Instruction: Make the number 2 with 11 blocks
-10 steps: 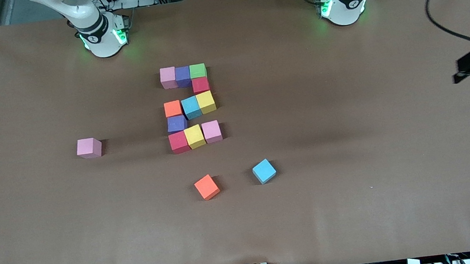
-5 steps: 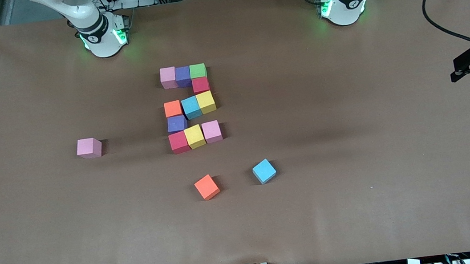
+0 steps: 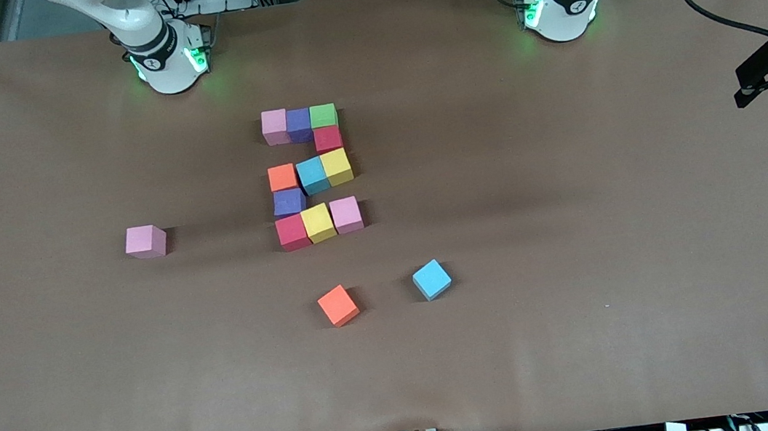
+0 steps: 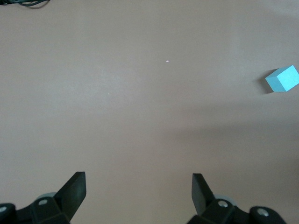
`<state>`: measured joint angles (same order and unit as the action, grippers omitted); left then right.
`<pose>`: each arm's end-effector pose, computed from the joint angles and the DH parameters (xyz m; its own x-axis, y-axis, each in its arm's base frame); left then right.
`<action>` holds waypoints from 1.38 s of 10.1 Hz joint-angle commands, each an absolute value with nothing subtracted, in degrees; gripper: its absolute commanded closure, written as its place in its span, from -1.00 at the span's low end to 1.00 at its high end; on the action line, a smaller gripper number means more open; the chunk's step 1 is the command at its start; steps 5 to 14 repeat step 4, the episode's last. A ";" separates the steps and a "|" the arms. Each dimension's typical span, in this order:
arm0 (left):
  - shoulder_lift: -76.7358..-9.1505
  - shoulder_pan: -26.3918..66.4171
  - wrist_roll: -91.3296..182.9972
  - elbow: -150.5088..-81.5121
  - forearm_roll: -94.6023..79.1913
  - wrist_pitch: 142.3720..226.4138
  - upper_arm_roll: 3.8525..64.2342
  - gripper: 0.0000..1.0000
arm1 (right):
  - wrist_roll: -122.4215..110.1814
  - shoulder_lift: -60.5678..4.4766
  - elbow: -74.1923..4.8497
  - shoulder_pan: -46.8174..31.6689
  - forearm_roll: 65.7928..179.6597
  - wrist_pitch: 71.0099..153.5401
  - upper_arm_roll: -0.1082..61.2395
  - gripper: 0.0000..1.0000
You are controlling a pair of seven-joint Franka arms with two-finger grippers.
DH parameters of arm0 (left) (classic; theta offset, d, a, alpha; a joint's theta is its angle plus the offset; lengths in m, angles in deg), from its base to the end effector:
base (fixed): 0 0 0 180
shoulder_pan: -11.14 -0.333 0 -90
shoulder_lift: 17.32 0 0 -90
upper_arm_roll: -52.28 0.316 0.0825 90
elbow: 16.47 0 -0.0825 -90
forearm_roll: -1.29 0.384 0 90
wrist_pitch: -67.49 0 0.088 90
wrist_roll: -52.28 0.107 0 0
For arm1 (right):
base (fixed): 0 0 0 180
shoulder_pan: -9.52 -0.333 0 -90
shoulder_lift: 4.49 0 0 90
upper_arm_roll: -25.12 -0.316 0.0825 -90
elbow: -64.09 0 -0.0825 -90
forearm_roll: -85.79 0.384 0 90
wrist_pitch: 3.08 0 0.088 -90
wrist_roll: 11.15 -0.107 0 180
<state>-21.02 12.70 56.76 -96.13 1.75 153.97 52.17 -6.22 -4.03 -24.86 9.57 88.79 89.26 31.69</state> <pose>0.5681 -0.0156 0.6673 0.9929 -0.1066 0.0536 -0.1061 -0.9943 -0.0121 0.5535 -0.0591 0.6415 0.9970 -0.0315 0.0714 -0.0282 -0.9985 -0.0473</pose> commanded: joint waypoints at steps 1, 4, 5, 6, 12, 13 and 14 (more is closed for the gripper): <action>-19.70 12.81 56.33 -97.33 2.43 152.58 52.02 -1.00 | -7.02 -3.18 -25.21 9.44 88.60 89.20 31.71 -1.00; -19.69 12.81 56.24 -97.33 1.20 152.13 51.58 -1.00 | -7.02 -3.18 -25.21 9.52 88.60 89.20 31.71 -1.00; -19.69 12.81 56.24 -97.33 1.20 152.13 51.58 -1.00 | -7.02 -3.18 -25.21 9.52 88.60 89.20 31.71 -1.00; -19.69 12.81 56.24 -97.33 1.20 152.13 51.58 -1.00 | -7.02 -3.18 -25.21 9.52 88.60 89.20 31.71 -1.00; -19.69 12.81 56.24 -97.33 1.20 152.13 51.58 -1.00 | -7.02 -3.18 -25.21 9.52 88.60 89.20 31.71 -1.00; -19.69 12.81 56.24 -97.33 1.20 152.13 51.58 -1.00 | -7.02 -3.18 -25.21 9.52 88.60 89.20 31.71 -1.00; -19.69 12.81 56.24 -97.33 1.20 152.13 51.58 -1.00 | -7.02 -3.18 -25.21 9.52 88.60 89.20 31.71 -1.00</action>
